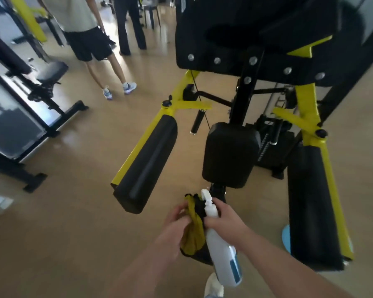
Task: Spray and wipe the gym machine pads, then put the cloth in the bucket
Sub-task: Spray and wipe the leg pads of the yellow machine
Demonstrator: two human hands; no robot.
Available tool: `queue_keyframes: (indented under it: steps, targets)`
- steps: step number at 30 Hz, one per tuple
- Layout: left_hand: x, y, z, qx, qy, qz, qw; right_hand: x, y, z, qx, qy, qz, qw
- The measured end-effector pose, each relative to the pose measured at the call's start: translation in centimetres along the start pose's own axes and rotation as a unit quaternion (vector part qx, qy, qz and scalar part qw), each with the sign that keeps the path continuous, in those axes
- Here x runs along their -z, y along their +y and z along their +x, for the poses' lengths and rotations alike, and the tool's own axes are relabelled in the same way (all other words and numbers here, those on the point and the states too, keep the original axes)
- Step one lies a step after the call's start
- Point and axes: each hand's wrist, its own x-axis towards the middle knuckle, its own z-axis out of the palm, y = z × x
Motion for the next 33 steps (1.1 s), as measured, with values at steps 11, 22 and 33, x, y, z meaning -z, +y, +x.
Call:
queue_keyframes:
  steps: [11,22,33]
  targets:
    - [-5.8,5.6,6.0,-0.031,-0.059,0.052,0.996,6.5,-3.2,3.6,0.03,0.048,0.052,0.997]
    - [-4.4,10.4,9.9,0.056,-0.107,-0.102,0.987,5.4,-5.1,5.8,-0.002,0.154,0.108,0.982]
    - [-3.6,11.4,11.2,0.066,-0.121,-0.13,0.982,4.6,-6.7,7.7,-0.014,0.232,0.075,0.97]
